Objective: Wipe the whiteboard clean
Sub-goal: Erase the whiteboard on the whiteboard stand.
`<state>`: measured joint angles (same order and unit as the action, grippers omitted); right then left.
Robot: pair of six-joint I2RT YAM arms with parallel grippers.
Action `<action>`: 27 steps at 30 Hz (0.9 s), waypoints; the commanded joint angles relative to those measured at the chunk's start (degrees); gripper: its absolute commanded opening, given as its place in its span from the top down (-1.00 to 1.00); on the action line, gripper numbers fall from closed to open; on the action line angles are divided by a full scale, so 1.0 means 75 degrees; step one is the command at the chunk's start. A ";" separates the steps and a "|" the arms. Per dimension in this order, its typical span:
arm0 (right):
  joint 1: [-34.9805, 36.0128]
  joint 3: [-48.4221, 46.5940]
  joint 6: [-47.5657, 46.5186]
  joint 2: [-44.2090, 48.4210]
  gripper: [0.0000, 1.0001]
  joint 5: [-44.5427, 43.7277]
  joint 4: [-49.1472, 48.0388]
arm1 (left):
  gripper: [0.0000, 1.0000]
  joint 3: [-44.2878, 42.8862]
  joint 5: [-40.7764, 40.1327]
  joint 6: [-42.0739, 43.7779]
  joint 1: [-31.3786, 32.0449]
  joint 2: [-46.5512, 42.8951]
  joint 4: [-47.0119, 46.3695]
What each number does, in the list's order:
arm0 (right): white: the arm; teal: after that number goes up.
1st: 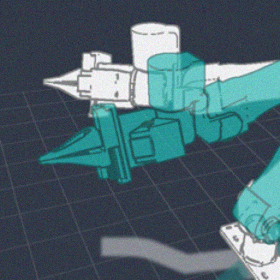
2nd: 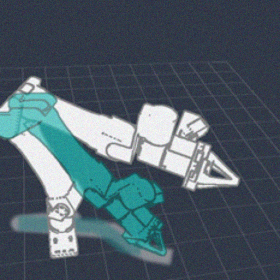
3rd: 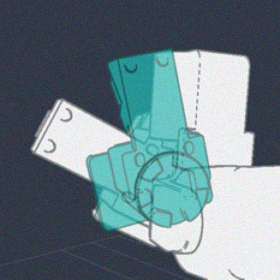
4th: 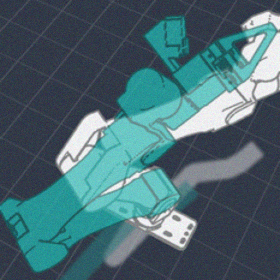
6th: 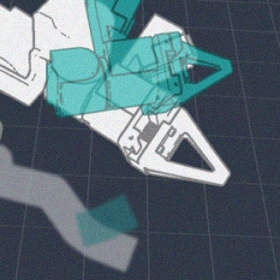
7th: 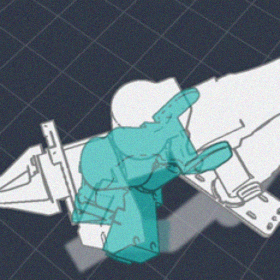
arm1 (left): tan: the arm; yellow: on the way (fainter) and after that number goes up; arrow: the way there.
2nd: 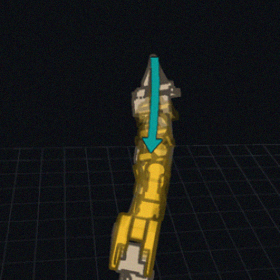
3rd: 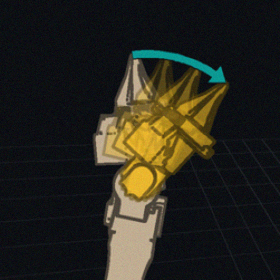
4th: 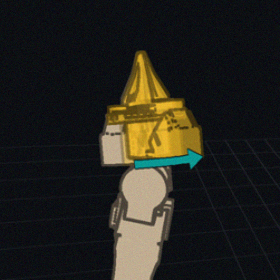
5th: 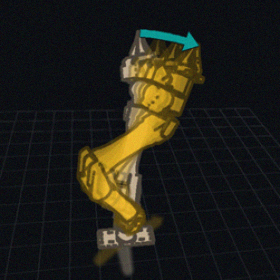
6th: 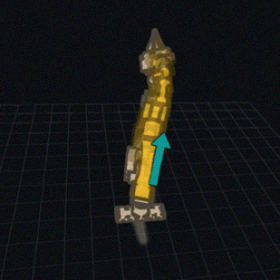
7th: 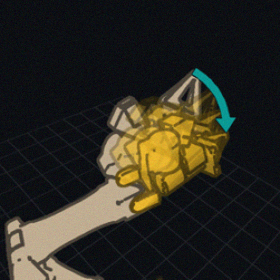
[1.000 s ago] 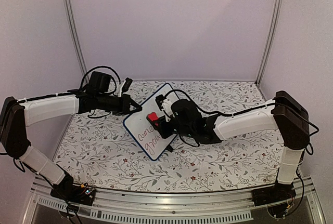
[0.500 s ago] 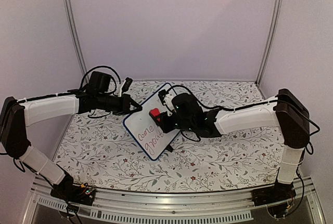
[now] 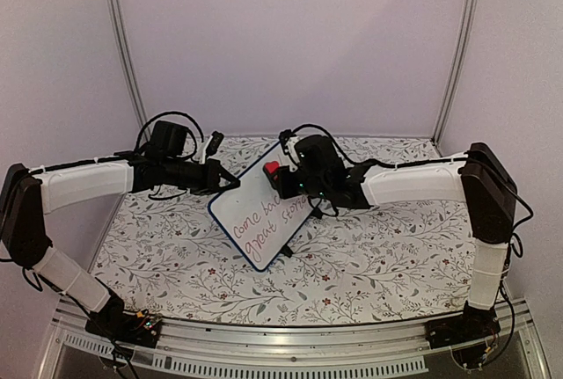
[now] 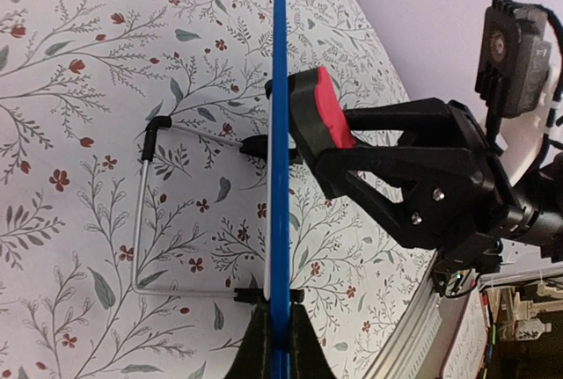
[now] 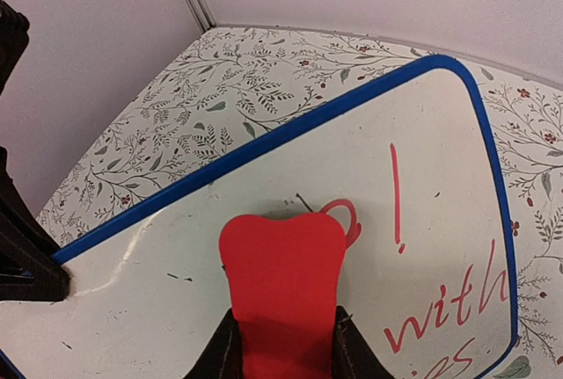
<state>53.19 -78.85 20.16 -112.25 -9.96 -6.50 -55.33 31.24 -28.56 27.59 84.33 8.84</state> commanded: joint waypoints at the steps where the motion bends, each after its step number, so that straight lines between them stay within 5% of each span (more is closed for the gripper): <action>1: -0.0025 -0.0105 0.0053 -0.0297 0.54 0.0085 0.0265 | 1.00 -0.0052 0.0404 0.0122 0.0121 -0.0186 -0.0368; 14: -0.0025 0.1597 0.0364 0.0310 0.56 0.0314 -0.0479 | 1.00 -0.0052 0.0451 0.0100 0.0126 -0.0162 -0.0370; 27: -0.0034 0.0397 0.0075 -0.0019 0.55 0.0067 -0.0222 | 1.00 -0.0049 0.0458 0.0108 0.0123 -0.0172 -0.0393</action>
<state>53.08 -71.13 21.96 -110.28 -9.32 -9.80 -55.33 30.96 -28.71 27.59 84.33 9.04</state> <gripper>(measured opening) 0.272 0.026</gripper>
